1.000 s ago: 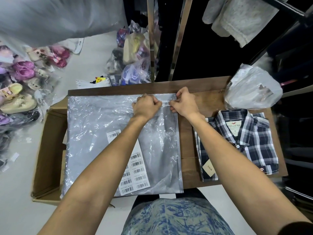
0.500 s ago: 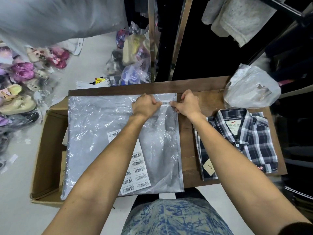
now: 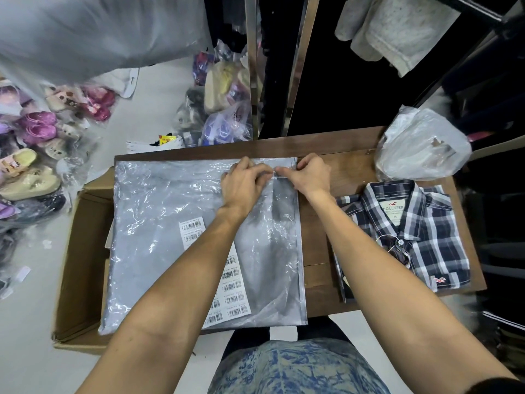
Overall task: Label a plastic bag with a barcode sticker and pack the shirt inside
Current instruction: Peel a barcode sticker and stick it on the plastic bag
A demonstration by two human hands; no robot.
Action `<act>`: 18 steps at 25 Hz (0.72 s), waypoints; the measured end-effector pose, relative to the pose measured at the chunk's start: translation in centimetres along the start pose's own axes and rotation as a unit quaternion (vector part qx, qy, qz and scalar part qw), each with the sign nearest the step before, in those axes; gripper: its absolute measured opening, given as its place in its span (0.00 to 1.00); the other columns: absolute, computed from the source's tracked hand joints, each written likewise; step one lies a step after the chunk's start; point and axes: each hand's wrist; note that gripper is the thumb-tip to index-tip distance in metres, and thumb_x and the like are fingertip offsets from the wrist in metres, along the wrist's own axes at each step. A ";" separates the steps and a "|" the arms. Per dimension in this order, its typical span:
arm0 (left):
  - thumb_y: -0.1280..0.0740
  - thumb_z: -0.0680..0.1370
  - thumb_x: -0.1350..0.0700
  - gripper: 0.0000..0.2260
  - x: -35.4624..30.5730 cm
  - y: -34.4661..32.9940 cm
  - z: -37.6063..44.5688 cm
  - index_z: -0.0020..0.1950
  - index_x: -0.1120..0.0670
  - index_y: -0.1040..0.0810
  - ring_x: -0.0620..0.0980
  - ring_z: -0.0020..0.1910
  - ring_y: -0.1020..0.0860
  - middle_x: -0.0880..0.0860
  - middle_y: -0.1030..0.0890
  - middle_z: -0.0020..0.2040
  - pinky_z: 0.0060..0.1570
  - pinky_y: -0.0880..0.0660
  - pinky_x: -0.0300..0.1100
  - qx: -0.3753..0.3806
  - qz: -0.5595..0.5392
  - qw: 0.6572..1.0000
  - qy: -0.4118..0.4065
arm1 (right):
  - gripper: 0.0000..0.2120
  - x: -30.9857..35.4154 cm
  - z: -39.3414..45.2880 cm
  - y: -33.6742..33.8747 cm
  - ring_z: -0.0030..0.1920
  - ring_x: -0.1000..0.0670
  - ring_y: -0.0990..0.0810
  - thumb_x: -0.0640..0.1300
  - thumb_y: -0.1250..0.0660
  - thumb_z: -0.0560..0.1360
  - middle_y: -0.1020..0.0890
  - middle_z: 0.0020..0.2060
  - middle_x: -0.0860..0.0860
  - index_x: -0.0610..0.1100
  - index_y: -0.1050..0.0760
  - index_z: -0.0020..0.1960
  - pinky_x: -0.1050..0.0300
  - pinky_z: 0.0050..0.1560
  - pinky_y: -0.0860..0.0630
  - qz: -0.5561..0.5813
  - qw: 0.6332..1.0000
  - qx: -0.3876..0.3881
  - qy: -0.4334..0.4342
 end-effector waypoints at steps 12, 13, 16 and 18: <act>0.28 0.75 0.40 0.13 1.1 0.8 0.6 0.57 0.41 0.14 0.47 0.46 0.21 0.45 0.24 0.44 0.42 0.28 0.41 0.034 -0.031 0.999 0.004 | 0.12 -0.5 -0.7 0.8 0.29 0.50 0.16 0.41 0.25 0.74 0.14 0.38 0.42 0.44 0.29 0.46 0.55 0.37 0.17 0.095 0.995 -0.004 0.007; 0.27 0.74 0.40 0.12 1.1 0.7 0.7 0.56 0.41 0.14 0.46 0.45 0.21 0.45 0.23 0.44 0.42 0.27 0.40 0.028 -0.050 0.998 0.015 | 0.09 -0.6 -0.8 0.5 0.33 0.49 0.16 0.42 0.27 0.75 0.15 0.38 0.45 0.44 0.28 0.46 0.55 0.40 0.18 0.077 0.996 -0.021 0.030; 0.26 0.73 0.40 0.12 1.4 0.3 0.9 0.54 0.41 0.13 0.46 0.43 0.21 0.48 0.21 0.43 0.42 0.25 0.42 0.026 -0.075 0.997 0.021 | 0.14 -0.2 -1.7 -1.0 0.39 0.51 0.21 0.54 0.25 0.72 0.19 0.40 0.49 0.45 0.25 0.45 0.59 0.40 0.26 0.026 0.994 -0.055 0.092; 0.26 0.74 0.41 0.12 1.6 0.1 0.7 0.54 0.42 0.13 0.47 0.43 0.21 0.49 0.22 0.43 0.42 0.24 0.44 0.026 -0.080 0.996 0.015 | 0.21 0.3 -2.0 -1.8 0.40 0.53 0.24 0.62 0.23 0.67 0.22 0.43 0.50 0.47 0.25 0.46 0.60 0.41 0.28 0.012 0.995 -0.062 0.076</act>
Point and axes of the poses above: each hand's wrist, its own z-axis towards the middle knuckle, its own y-axis out of the back of the hand, x = y × z
